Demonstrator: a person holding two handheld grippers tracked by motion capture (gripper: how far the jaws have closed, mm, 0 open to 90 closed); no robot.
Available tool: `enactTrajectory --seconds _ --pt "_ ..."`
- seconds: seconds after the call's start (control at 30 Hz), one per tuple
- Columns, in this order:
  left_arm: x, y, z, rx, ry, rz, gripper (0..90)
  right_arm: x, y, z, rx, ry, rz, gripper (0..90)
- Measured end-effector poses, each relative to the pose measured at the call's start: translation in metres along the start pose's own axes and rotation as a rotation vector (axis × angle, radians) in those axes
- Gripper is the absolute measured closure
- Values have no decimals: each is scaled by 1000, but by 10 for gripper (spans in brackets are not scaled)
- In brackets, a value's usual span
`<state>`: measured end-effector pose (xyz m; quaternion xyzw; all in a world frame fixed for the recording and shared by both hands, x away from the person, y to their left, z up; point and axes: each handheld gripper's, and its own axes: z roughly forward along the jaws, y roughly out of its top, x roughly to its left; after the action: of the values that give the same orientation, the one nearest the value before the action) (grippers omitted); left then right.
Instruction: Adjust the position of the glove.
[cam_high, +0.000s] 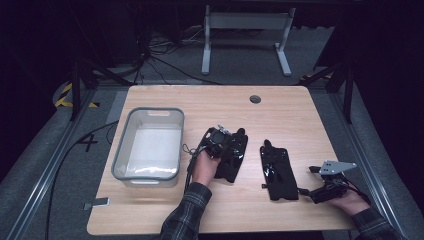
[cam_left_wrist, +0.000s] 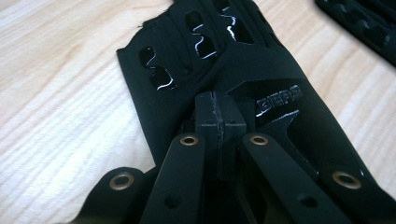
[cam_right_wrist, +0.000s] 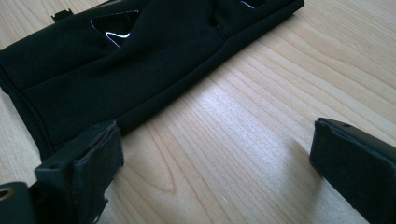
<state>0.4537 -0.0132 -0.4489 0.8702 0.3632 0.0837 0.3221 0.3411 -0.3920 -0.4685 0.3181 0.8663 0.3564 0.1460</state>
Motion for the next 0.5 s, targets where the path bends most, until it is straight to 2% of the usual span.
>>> enactTrajectory --seconds 0.07,0.37,0.43,0.5 --pt "-3 -1 0 -1 -6 -3 900 0 0 0 1 0 1 33" --pt "-26 -10 -5 10 -37 36 900 0 0 0 1 1 1 33" --pt "-32 -12 -6 7 -60 29 900 0 0 0 1 1 1 33" --pt "-36 -14 -5 0 -62 21 900 0 0 0 1 1 1 33"
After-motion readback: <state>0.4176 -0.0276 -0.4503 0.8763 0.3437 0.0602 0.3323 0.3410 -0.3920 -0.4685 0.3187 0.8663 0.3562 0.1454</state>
